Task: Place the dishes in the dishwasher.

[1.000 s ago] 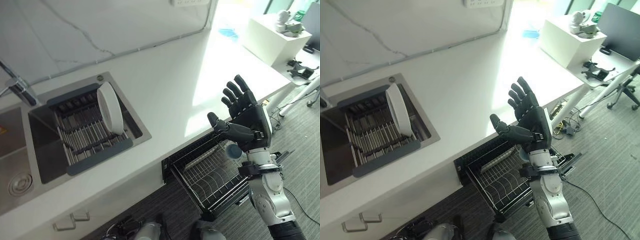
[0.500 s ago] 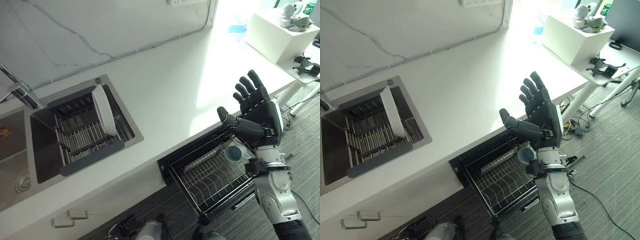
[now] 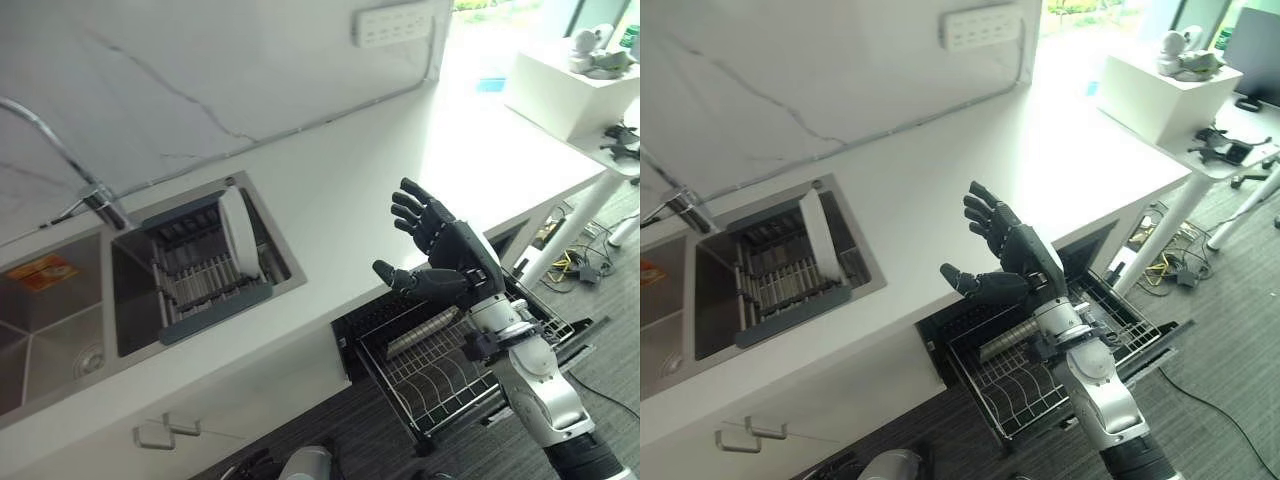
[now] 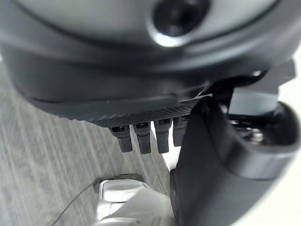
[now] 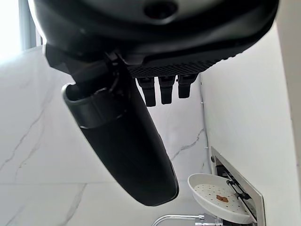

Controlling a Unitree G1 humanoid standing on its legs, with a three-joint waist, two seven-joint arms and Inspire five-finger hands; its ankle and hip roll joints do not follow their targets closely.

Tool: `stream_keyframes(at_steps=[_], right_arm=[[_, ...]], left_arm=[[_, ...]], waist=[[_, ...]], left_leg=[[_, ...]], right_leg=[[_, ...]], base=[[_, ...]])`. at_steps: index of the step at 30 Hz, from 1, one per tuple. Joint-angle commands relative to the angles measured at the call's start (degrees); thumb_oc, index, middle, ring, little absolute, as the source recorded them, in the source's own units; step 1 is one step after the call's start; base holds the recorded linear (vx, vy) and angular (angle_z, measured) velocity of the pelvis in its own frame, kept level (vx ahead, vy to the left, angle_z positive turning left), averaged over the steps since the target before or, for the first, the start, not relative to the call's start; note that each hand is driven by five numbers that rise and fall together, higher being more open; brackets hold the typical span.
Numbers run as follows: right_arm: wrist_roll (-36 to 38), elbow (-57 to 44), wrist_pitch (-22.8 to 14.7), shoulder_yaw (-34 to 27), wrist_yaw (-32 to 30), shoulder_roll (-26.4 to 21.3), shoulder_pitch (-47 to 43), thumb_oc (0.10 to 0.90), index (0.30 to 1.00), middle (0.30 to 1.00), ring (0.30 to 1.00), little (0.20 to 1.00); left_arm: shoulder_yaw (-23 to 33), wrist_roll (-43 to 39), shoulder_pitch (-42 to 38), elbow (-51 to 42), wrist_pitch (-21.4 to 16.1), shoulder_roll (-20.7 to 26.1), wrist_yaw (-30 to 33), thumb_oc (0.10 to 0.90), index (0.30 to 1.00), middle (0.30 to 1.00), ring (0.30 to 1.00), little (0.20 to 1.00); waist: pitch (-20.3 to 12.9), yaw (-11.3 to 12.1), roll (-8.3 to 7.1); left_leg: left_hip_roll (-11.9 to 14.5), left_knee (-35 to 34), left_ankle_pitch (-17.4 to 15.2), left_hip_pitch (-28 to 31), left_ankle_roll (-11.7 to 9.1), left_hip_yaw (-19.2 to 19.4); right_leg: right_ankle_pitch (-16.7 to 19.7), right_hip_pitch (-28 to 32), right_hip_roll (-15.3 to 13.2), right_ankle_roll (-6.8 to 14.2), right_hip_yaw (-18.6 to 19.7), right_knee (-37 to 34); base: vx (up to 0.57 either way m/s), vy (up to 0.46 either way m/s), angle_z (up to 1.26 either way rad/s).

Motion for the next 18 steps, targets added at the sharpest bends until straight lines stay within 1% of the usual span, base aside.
stream_keyframes(at_steps=[1, 3, 5, 6, 7, 8, 9, 10, 12, 14, 18], right_arm=[[1.3, -6.66, -5.03, -4.55, -2.16, 2.63, -5.41, 0.8, 0.9, 0.9, 0.9, 0.9], [0.49, -6.87, -4.79, -4.88, -1.41, 3.36, -5.24, 0.8, 0.9, 0.9, 0.9, 0.9], [0.21, -6.78, -4.42, -4.74, -2.19, 3.83, -5.79, 0.8, 0.9, 0.9, 0.9, 0.9], [-0.11, -6.25, -4.6, -4.58, -3.46, 4.54, -6.49, 0.8, 0.9, 0.9, 0.9, 0.9], [-0.14, -6.11, -4.68, -4.69, -3.94, 4.76, -6.69, 0.8, 0.9, 0.9, 0.9, 0.9], [-0.06, -6.04, -4.75, -4.82, -4.14, 4.88, -6.74, 0.8, 0.9, 0.9, 0.9, 0.9], [0.34, -6.09, -4.22, -5.27, -4.39, 5.04, -6.79, 0.8, 0.9, 0.9, 0.9, 0.9], [0.86, -6.23, -3.52, -5.72, -4.58, 4.96, -6.69, 0.8, 0.9, 0.9, 0.9, 0.9], [1.27, -5.88, -3.17, -5.99, -4.37, 5.23, -6.5, 0.8, 0.9, 0.9, 0.9, 0.9], [0.51, -4.95, -3.22, -5.71, -4.7, 5.89, -7.09, 0.8, 0.9, 0.9, 0.9, 0.9], [1.15, -3.55, -2.13, -5.2, -5.44, 5.86, -9.06, 0.8, 0.9, 0.9, 0.9, 0.9]], left_arm=[[-4.13, 4.72, 2.06, -0.14, 0.68, 0.65, -0.84, 0.8, 0.9, 0.9, 0.9, 0.9], [-4.39, 3.36, 1.8, -0.06, 0.8, 0.81, -0.32, 0.8, 0.9, 0.9, 0.9, 0.9], [-4.27, 1.18, 1.73, 0.09, 1.66, 1.06, 0.36, 0.8, 0.9, 0.9, 0.9, 0.9], [-4.08, 0.57, 1.76, 0.61, 2.41, 1.32, 0.31, 0.8, 0.9, 0.9, 0.9, 0.9], [-4.06, 0.94, 1.87, 0.99, 2.24, 1.31, 0.19, 0.8, 0.9, 0.9, 0.9, 0.9], [-4.08, 1.1, 1.93, 1.28, 2.07, 1.3, 0.16, 0.8, 0.9, 0.9, 0.9, 0.9], [-4.01, 1.11, 2.11, 1.84, 1.82, 1.29, -0.12, 0.8, 0.9, 0.9, 0.9, 0.9], [-4.04, 1.78, 2.52, 2.1, 1.41, 1.17, -0.59, 0.8, 0.9, 0.9, 0.9, 0.9], [-4.35, 2.09, 3.22, 1.96, 0.84, 0.96, -0.36, 0.8, 0.9, 0.9, 0.9, 0.9], [-3.81, 3.0, 4.01, 2.17, 0.66, 1.27, 0.14, 0.8, 0.9, 0.9, 0.9, 0.9], [-3.26, 4.07, 4.25, 2.68, 0.99, 2.17, -0.72, 0.8, 0.9, 0.9, 0.9, 0.9]], waist=[[-2.09, 0.59, -2.39], [-1.98, 0.86, -2.53], [-2.01, 1.22, -2.73], [-2.18, 1.69, -2.93], [-2.17, 1.96, -3.08], [-2.09, 2.14, -3.17], [-2.42, 2.56, -3.44], [-2.56, 2.95, -3.47], [-2.6, 3.55, -3.48], [-2.75, 4.91, -3.53], [-3.15, 5.88, -3.6]], left_leg=[[0.21, -3.94, -3.4, 3.32, -1.58, -0.02], [-1.21, -3.94, -4.29, 3.97, -0.78, -0.77], [-1.71, -3.94, -4.86, 4.48, -0.04, -0.35], [-1.81, -3.94, -5.27, 4.59, 0.54, 0.31], [-1.98, -3.94, -5.47, 4.51, 0.73, 0.36], [-2.12, -3.94, -5.64, 4.56, 0.84, 0.34], [-2.48, -3.94, -7.19, 5.02, 0.68, -0.24], [-2.59, -3.94, -7.51, 5.1, 0.82, -0.11], [-2.71, -3.94, -7.61, 5.06, 0.95, -0.06], [-3.29, -3.94, -7.76, 4.98, 1.14, -0.91], [-3.41, -3.94, -7.68, 4.83, 0.99, -1.5]], right_leg=[[-0.58, 0.52, -0.72, 4.5, 3.83, -2.96], [0.31, 0.5, -1.74, 5.41, 4.05, -2.96], [1.06, 0.51, -3.05, 6.14, 3.61, -2.96], [1.87, 0.38, -4.35, 6.75, 2.54, -2.96], [2.22, 0.3, -4.84, 6.97, 2.17, -2.96], [2.36, 0.36, -5.05, 7.11, 2.05, -2.96], [1.5, 0.79, -5.14, 8.05, 2.59, -2.96], [1.65, 0.9, -5.54, 8.28, 2.37, -2.96], [2.08, 1.03, -6.15, 8.5, 1.75, -2.96], [2.58, 1.38, -6.84, 8.83, 0.98, -2.96], [2.86, 1.54, -7.24, 9.06, 0.13, -2.96]], base=[[0.02, 0.204, 0.48], [0.04, 0.164, 0.21], [0.03, 0.117, 0.12], [0.01, 0.085, -0.02], [0.0, 0.063, -0.07], [0.08, 0.021, -0.06], [0.08, 0.019, 0.0], [0.08, 0.02, 0.03], [-0.01, 0.024, 0.06], [0.0, 0.003, 0.04], [0.0, -0.009, 0.06]])
